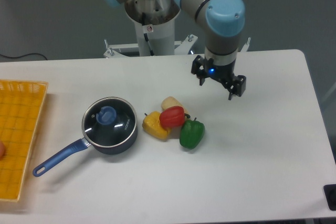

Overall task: Open the lid
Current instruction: 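Move the open gripper toward the dark blue saucepan beside the peppers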

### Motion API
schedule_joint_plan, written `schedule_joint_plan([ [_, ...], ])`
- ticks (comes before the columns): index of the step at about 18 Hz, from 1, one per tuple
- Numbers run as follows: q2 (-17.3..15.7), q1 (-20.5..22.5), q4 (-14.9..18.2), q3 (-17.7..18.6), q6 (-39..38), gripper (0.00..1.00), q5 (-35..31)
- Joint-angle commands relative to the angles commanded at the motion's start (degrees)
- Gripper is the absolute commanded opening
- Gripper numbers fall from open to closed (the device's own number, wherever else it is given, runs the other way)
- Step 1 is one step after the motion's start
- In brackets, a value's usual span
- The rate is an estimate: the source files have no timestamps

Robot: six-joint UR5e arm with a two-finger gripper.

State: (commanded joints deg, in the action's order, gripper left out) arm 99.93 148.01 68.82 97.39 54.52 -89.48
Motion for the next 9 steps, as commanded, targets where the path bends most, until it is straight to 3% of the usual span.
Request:
schedule_joint_plan([
  [5,0.5,-4.0,-0.1,-0.9,-8.2,1.0,0.4],
  [9,1.2,-8.2,0.3,-1.1,-9.4,1.0,0.0],
])
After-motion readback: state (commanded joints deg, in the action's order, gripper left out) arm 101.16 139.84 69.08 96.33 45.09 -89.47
